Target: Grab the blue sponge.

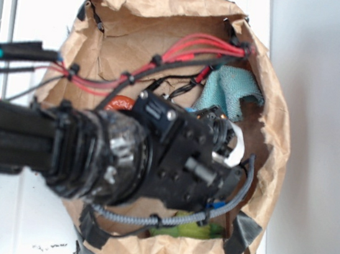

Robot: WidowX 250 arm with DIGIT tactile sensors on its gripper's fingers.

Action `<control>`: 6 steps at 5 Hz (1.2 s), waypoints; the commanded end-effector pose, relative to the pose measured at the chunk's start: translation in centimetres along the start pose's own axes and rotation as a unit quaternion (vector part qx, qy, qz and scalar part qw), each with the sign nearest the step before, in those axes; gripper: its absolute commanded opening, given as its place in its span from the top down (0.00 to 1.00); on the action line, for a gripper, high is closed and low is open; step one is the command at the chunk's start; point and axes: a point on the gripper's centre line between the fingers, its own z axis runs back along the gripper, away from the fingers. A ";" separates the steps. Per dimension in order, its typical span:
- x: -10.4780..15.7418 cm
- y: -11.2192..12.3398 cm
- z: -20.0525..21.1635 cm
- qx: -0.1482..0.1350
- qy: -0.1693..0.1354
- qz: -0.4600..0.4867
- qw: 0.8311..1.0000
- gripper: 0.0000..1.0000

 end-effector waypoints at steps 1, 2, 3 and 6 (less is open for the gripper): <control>1.3 0.2 1.3 0.011 -0.016 0.027 0.999 1.00; 2.9 1.3 3.9 0.001 0.013 0.022 1.000 1.00; 4.0 2.9 6.6 -0.006 0.053 0.001 0.999 1.00; 5.6 5.4 13.2 0.045 0.033 -0.028 0.998 1.00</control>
